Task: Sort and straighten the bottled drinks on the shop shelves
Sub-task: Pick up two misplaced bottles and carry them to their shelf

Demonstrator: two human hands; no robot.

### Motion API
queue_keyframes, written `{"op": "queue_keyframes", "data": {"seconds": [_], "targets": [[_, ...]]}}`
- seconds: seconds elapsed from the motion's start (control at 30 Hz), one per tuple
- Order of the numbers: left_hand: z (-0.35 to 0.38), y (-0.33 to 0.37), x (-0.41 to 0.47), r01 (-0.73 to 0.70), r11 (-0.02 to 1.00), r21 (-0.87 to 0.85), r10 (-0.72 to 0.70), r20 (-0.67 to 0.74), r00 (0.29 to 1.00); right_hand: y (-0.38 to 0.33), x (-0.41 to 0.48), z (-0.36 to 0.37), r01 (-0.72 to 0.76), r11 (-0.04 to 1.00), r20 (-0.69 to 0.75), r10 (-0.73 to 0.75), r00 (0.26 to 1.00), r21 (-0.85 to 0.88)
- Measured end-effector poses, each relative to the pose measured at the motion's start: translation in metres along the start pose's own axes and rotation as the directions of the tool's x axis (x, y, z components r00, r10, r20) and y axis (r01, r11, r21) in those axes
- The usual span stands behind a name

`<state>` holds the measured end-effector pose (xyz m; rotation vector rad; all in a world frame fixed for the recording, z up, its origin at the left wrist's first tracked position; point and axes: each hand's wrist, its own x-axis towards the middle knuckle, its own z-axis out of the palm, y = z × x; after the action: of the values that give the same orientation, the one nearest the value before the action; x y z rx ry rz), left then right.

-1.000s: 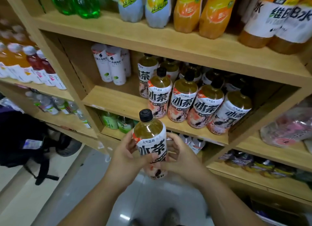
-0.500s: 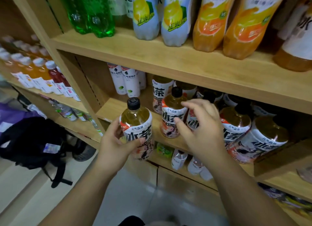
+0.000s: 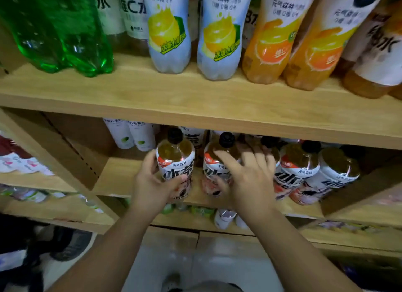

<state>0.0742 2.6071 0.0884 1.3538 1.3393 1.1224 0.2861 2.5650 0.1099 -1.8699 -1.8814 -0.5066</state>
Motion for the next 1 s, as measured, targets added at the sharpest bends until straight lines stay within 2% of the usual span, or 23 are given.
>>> {"op": "queue_keyframes", "data": {"seconds": [0.17, 0.33, 0.43, 0.7, 1.0], "targets": [[-0.002, -0.011, 0.032, -0.002, 0.999, 0.035, -0.002, 0.117, 0.993, -0.008, -0.004, 0.006, -0.066, 0.998, -0.017, 0.066, 0.998, -0.001], [-0.01, -0.02, 0.048, -0.02, 0.998, 0.064, 0.004, 0.24, 0.971, -0.012, -0.01, 0.009, -0.107, 0.994, 0.069, 0.109, 0.992, -0.033], [-0.017, -0.027, 0.052, -0.031, 0.991, 0.127, -0.007, 0.286, 0.958, -0.015, -0.008, 0.01, -0.127, 0.991, 0.039, 0.129, 0.991, -0.046], [-0.012, -0.027, 0.055, -0.069, 0.985, 0.157, 0.008, 0.361, 0.933, -0.023, -0.005, 0.02, -0.166, 0.986, -0.009, 0.166, 0.986, -0.03], [-0.009, -0.037, 0.05, -0.106, 0.98, 0.17, 0.05, 0.308, 0.95, -0.02, -0.008, 0.02, -0.15, 0.987, 0.014, 0.152, 0.988, -0.06]]}}
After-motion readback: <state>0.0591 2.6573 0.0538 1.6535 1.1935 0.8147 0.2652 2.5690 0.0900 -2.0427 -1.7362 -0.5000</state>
